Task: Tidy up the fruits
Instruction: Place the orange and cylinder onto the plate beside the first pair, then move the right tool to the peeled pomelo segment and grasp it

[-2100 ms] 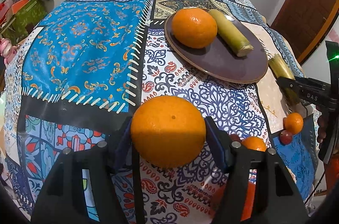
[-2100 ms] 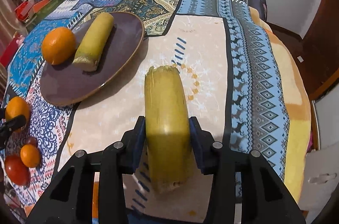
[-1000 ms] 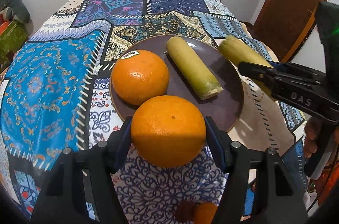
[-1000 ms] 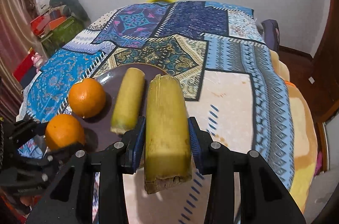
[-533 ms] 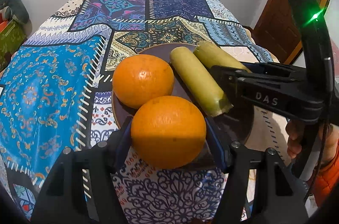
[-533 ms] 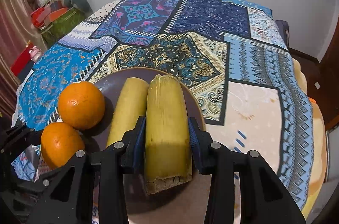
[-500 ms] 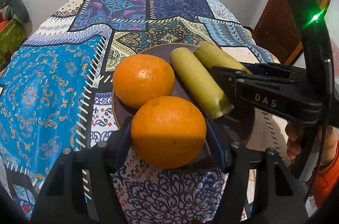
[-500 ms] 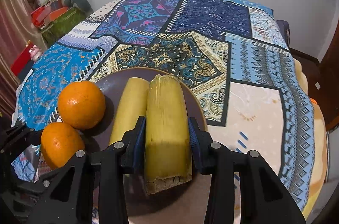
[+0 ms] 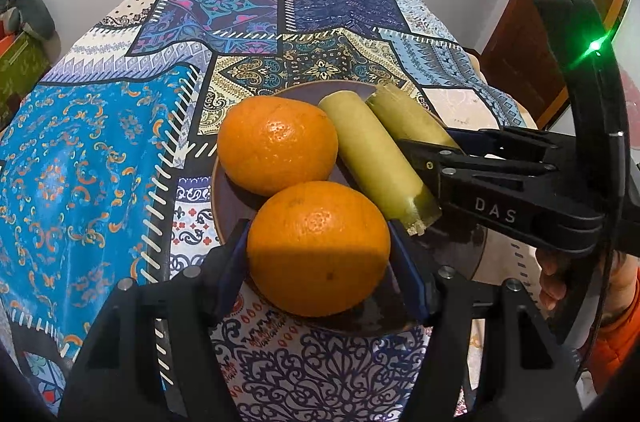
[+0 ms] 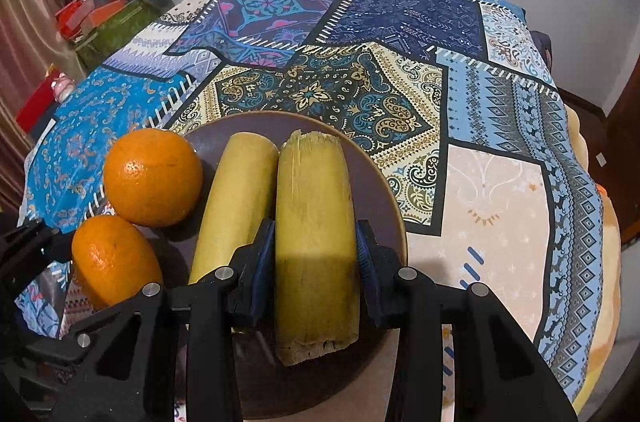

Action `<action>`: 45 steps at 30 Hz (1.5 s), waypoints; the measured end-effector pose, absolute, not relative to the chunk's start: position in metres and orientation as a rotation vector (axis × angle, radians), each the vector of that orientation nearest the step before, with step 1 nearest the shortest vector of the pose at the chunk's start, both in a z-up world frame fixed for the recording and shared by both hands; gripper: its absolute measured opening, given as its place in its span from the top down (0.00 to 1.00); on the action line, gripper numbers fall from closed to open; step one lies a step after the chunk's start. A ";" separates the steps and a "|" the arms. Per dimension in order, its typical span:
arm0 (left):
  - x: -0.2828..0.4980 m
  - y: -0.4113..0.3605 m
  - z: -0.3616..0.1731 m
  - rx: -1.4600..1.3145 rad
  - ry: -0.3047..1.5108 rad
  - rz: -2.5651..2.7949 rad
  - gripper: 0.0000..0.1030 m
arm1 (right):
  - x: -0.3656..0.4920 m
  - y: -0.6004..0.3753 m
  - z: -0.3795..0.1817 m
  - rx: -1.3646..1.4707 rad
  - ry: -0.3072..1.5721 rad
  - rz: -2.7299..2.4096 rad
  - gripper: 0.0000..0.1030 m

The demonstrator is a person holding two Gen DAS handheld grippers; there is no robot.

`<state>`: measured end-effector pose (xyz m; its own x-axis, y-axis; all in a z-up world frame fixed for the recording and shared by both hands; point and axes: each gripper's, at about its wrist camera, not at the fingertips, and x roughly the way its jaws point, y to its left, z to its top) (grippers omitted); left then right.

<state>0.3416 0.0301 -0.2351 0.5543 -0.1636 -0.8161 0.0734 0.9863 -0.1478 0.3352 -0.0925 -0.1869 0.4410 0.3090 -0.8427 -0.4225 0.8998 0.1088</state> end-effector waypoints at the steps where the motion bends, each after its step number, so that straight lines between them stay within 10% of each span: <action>1: 0.341 0.030 -0.235 -0.101 0.975 -0.138 0.35 | 0.335 -0.092 -0.186 -0.130 1.014 0.456 0.65; 45: 0.115 0.054 -0.159 -0.058 0.850 -0.053 0.22 | 0.102 -0.125 -0.127 -0.089 0.959 0.451 0.20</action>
<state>0.1152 0.0543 -0.1592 0.6590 -0.0698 -0.7489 0.0236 0.9971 -0.0722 0.1019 -0.1254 -0.1267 0.4896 0.3323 -0.8062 -0.4096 0.9038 0.1238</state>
